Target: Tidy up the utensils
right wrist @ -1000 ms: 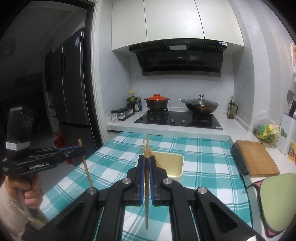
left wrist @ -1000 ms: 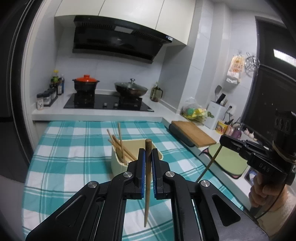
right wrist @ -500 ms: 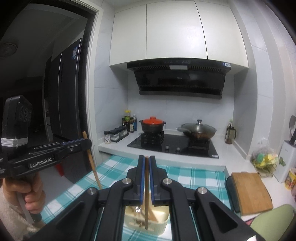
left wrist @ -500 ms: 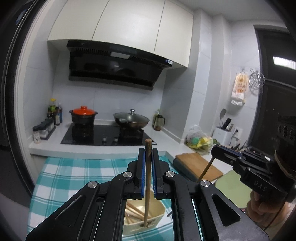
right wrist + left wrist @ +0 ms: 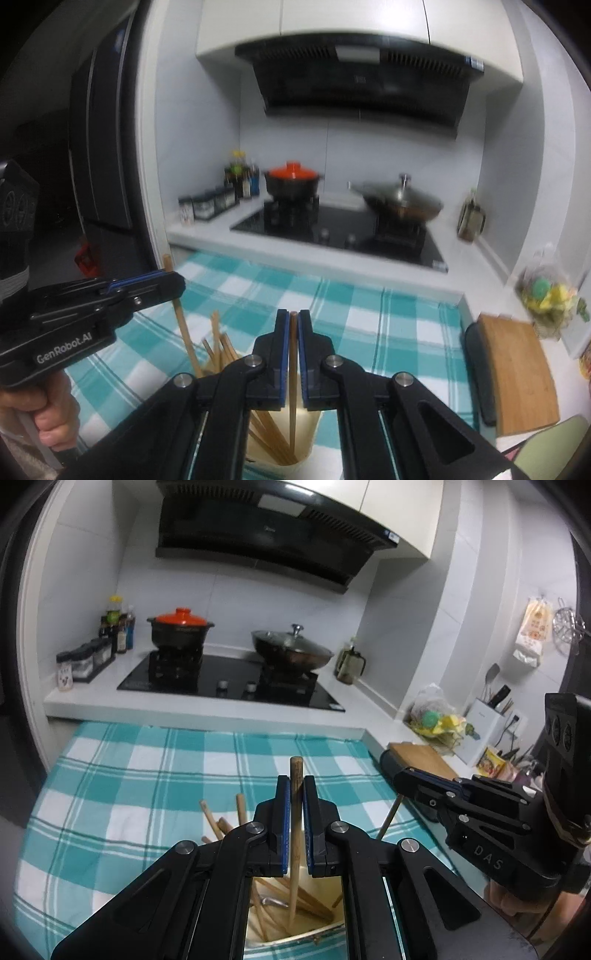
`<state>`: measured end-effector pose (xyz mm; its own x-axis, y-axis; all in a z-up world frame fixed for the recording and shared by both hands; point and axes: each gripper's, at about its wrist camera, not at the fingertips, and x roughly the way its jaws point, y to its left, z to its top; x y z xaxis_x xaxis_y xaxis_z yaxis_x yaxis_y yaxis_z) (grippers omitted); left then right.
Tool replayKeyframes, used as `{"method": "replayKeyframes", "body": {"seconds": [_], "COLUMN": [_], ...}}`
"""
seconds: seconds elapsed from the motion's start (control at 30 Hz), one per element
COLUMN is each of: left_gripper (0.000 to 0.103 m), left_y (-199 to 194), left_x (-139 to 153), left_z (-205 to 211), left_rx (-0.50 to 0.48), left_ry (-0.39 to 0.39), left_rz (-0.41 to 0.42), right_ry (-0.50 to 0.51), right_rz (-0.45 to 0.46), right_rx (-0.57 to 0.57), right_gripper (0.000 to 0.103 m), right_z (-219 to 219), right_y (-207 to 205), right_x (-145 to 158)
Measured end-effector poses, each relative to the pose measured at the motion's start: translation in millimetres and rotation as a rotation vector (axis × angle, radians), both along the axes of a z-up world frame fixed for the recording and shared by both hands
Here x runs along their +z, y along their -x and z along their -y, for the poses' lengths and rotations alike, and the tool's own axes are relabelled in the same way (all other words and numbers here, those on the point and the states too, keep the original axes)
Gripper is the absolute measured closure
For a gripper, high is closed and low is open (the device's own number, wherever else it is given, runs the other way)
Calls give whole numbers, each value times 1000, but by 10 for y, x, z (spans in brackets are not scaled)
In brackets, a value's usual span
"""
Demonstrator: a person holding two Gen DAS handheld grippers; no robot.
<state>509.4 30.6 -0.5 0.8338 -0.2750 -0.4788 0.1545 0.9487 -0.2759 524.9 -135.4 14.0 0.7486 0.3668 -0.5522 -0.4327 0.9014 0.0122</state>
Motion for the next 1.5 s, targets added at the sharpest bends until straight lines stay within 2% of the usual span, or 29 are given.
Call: {"method": "replayKeyframes", "body": {"seconds": [0.17,0.23,0.27,0.3,0.33,0.37,0.4,0.47,0.6,0.7,0.83,0.93,1.1,1.17,1.3,1.4,1.5], "left_gripper": [98,95,84,65,57,42,35,28,7,2,0,0,0,0,0,0,0], "left_y": [-145,-160,-163,-158,-135,-111,-64,33,312,597,992,1280,1688,1888,2192,2366,2545], "left_x": [-270,-306,-317,-320,-313,-302,-280,-229,-139,-92,-27,34,42,14,-103,-186,-268], "left_z": [-8,-42,-61,-90,-128,-160,-190,-214,-154,-52,92,167,232,235,218,192,188], "left_rx": [31,53,61,69,83,97,112,120,144,165,182,193,219,235,287,255,224], "left_ry": [-20,-20,-20,-20,-18,-21,-31,-62,-178,-259,-329,-355,-364,-362,-355,-335,-333], "left_rz": [-59,-67,-71,-76,-73,-66,-53,-23,37,85,116,124,84,87,34,-16,-62], "right_ry": [-7,-53,-79,-106,-118,-126,-136,-149,-139,-160,-184,-161,-124,-125,-136,-118,-125], "right_rz": [-92,-133,-151,-158,-149,-131,-113,-81,-1,32,62,95,118,109,119,85,18], "right_rx": [21,40,43,44,36,27,23,16,-3,-25,-62,-84,-119,-122,-147,-173,-148], "right_gripper": [96,95,88,83,74,69,68,65,53,44,31,24,12,0,0,0,0], "right_z": [-59,-83,-84,-76,-73,-73,-63,-36,33,145,286,322,340,348,380,369,348], "right_y": [-297,-392,-449,-475,-470,-445,-423,-342,-114,119,479,819,1349,1535,1924,2145,2300], "right_x": [-418,-545,-594,-625,-641,-643,-625,-569,-423,-314,-209,-165,-132,-127,-127,-166,-221]}}
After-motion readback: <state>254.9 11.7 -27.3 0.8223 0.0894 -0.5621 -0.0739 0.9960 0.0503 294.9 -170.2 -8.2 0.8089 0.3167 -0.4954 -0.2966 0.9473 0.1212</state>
